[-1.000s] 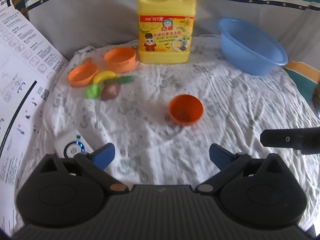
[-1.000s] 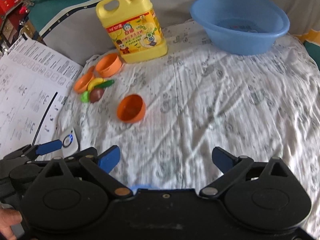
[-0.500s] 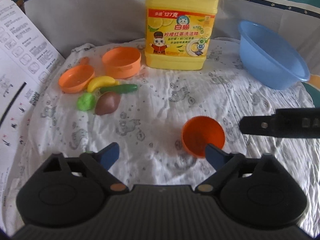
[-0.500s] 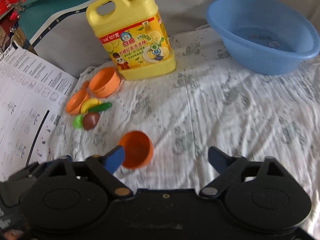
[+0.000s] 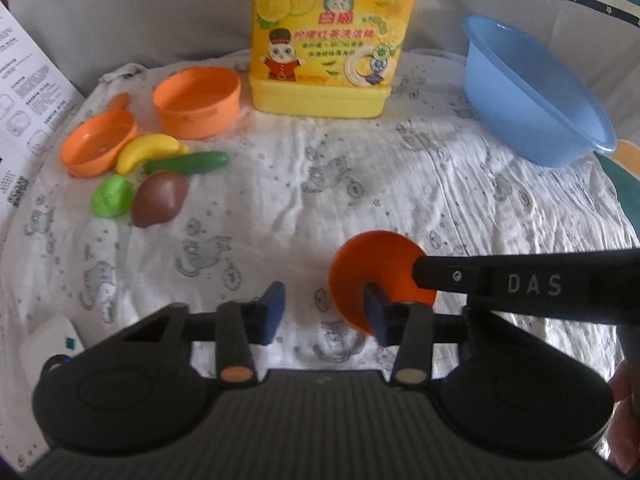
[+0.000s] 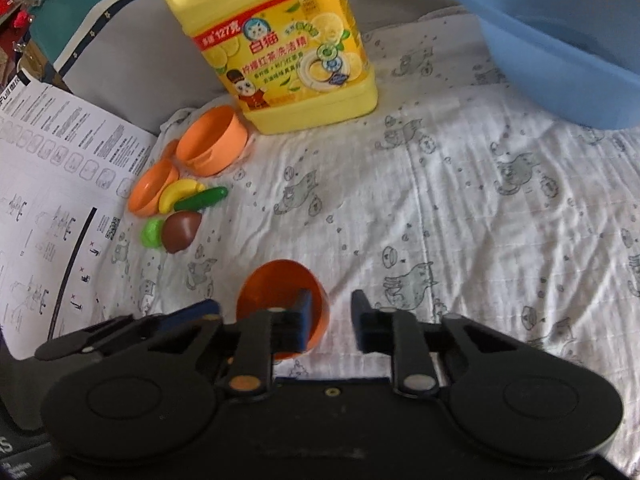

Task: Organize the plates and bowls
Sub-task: 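Move the right gripper to the orange bowl and grasp its rim, then carry the orange bowl over the clear bowl, lower it inside, open the right gripper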

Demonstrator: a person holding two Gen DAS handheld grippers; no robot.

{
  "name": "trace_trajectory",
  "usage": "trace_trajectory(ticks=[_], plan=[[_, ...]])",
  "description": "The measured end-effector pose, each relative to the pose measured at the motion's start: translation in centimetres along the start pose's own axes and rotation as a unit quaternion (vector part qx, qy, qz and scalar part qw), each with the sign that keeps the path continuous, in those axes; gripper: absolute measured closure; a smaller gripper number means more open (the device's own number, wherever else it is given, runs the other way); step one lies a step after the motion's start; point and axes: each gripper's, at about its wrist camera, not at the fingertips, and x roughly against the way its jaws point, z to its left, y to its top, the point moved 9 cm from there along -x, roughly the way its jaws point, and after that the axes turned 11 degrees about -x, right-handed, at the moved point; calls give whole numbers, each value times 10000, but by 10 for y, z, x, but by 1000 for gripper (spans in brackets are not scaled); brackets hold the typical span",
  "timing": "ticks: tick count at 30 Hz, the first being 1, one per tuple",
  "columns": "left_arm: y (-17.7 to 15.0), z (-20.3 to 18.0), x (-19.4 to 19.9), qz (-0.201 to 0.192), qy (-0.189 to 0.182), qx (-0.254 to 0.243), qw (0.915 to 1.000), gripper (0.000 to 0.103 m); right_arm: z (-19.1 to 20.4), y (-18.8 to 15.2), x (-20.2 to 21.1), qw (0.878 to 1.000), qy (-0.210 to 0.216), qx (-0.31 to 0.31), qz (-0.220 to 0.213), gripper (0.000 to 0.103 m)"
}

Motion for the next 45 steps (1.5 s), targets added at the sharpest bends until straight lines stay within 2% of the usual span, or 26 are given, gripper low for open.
trace_trajectory(ticks=[5,11,14,28,45], plan=[[-3,-1,-6,62,-105,27,9999,82,1,-3,-4,10000,36,17,21,92],[-6,-8,-6,89,-159,-203,9996,87,-2,-8,-7,9999,65,-80,124,92],[-8,-12,-3,75,-199,-276,9994,92,-3,-10,-4,9998,84,-104,132,93],[-11,-22,33,17,-296,-306,9991,93,-1,-21,34,9997,218,-66,19,93],[-41,-70,116,36,-468,-733,9962,93,-15,-69,123,9993,351,84,58,93]])
